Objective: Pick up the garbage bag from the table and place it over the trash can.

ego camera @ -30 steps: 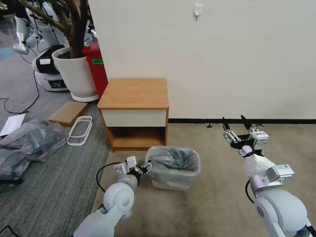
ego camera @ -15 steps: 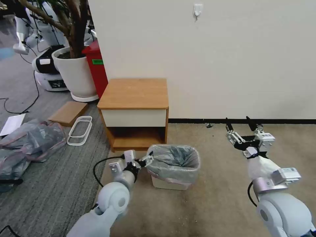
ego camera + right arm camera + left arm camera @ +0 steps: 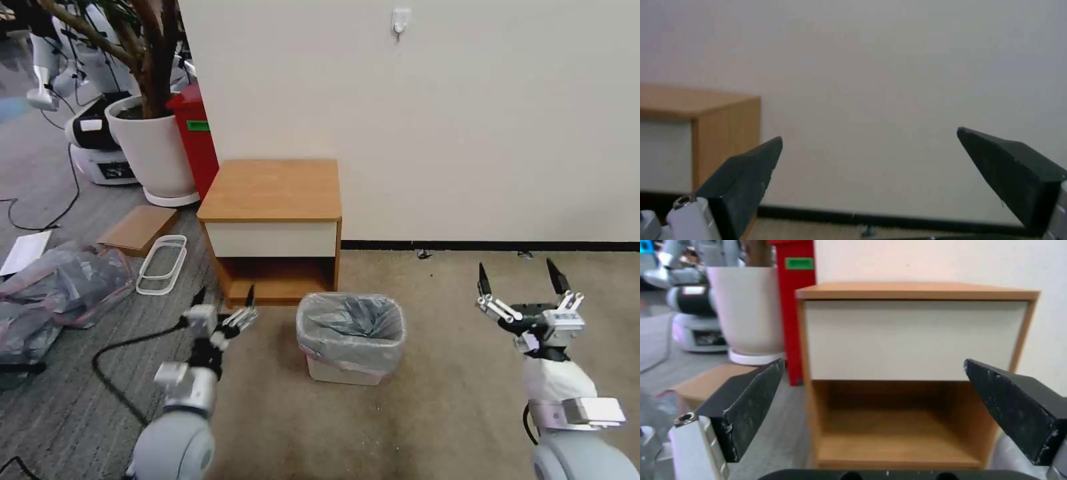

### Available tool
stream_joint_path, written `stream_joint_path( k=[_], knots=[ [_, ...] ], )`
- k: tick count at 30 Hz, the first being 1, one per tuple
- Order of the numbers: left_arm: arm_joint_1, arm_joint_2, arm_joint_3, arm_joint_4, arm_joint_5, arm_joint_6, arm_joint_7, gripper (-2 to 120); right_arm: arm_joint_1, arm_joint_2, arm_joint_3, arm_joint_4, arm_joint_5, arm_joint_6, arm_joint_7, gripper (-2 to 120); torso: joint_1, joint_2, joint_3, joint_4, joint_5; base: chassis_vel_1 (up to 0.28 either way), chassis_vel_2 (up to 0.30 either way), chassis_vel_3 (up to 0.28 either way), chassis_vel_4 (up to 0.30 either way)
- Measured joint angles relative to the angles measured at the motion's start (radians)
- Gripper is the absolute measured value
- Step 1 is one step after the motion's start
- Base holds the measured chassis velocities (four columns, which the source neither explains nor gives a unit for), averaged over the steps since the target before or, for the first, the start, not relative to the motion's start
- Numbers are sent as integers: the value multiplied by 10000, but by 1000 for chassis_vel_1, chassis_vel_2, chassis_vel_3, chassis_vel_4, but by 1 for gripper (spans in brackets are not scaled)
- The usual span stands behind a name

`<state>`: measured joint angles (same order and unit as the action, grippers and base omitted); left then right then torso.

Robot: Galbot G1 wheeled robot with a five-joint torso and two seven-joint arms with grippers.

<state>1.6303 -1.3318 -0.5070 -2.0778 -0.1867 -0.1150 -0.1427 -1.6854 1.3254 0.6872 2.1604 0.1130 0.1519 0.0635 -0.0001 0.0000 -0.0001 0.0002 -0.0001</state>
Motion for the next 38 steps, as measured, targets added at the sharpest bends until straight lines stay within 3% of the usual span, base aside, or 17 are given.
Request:
stream_joint_path(
  k=[7,11,38],
  knots=[
    [156,-304,-162,416,182,-637,106,100,211,1,-284,-631,1047,-947,-1249,100,0,0,0,-1,1,0,0,0,0],
    [122,-361,-140,535,182,-771,137,100,306,85,-333,-933,1202,-989,-1855,100,1,0,0,-2,1,0,0,0,0],
    [75,-340,-83,545,83,-725,110,100,321,102,-306,-944,1192,-937,-1931,100,0,0,0,-2,1,0,0,0,0]
  ],
)
